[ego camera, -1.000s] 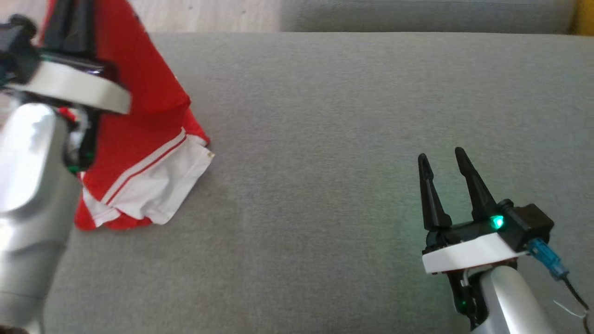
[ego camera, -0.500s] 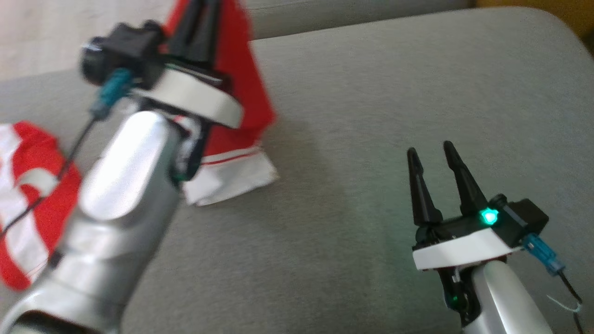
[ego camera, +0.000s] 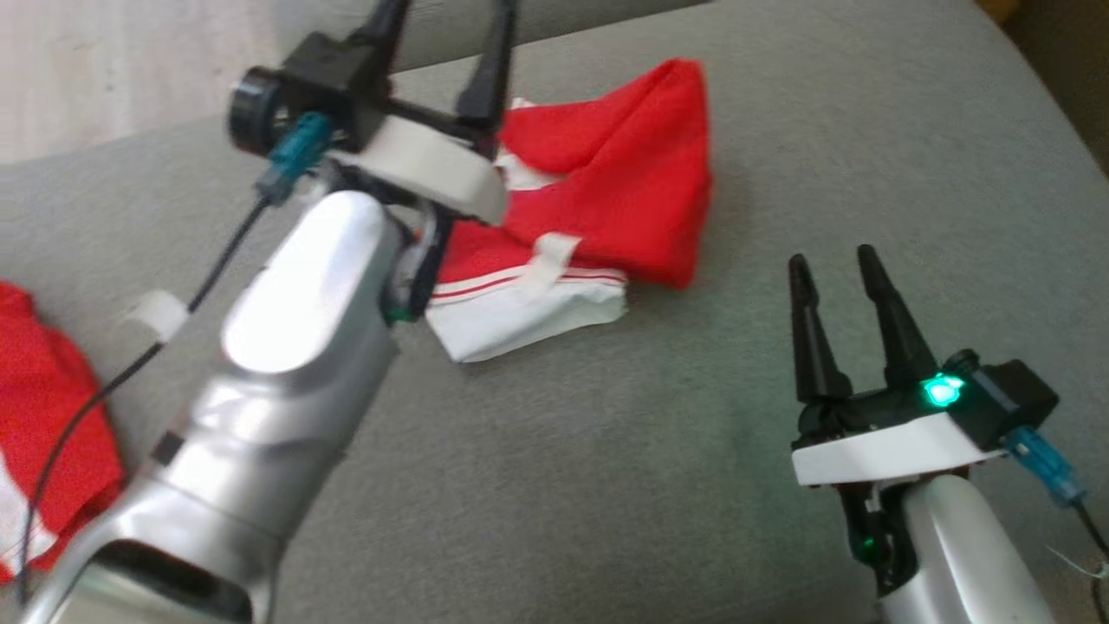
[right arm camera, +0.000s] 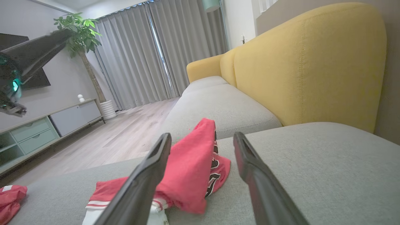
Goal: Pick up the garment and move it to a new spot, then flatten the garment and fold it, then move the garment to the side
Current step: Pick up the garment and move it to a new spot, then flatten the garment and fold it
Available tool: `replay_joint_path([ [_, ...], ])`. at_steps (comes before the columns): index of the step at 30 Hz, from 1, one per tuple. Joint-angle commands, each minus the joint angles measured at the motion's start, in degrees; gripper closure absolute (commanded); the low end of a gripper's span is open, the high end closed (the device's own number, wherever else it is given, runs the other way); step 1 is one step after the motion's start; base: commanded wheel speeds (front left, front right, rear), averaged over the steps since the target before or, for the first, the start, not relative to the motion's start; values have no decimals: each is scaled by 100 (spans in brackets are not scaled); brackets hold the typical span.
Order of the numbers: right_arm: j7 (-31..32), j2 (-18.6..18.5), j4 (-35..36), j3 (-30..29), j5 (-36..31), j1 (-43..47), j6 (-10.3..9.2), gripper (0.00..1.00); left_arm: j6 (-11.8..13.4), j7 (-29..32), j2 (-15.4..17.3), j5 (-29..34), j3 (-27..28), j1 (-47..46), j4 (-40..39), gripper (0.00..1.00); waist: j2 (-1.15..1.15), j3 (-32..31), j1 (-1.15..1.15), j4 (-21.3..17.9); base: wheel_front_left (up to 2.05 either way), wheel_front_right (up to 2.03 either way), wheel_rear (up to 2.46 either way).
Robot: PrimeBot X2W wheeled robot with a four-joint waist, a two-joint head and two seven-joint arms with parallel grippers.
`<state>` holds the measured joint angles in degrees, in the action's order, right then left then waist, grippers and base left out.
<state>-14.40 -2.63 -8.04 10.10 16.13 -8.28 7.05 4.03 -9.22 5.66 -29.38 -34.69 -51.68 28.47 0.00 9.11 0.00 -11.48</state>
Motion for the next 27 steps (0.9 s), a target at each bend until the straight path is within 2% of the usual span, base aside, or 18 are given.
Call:
replay_joint_path([
  [1,-60,-25,218,56,-9,-115,44,0,7,-93,279,-30,280,-166,-127,0,0,-35,0,217,0,0,0],
  [9,-60,-25,228,-366,-249,44,44,0,-3,-484,1105,-32,581,934,-298,0,0,-220,0,987,0,0,0],
  [13,-60,-25,185,-452,-376,167,44,0,89,-560,1303,-31,743,1818,-628,0,0,-365,0,1244,0,0,0],
  [16,-60,-25,134,-456,-420,270,44,0,168,-573,1253,20,866,2497,-979,0,0,-465,0,1374,0,0,0],
  [21,-60,-25,55,-409,-452,370,44,0,292,-576,932,219,1131,3535,-1441,0,0,-541,0,1467,0,0,0],
  [27,-60,-25,20,-414,-503,358,44,0,162,-576,528,424,1430,4046,-1658,0,0,-516,0,1513,0,0,0],
])
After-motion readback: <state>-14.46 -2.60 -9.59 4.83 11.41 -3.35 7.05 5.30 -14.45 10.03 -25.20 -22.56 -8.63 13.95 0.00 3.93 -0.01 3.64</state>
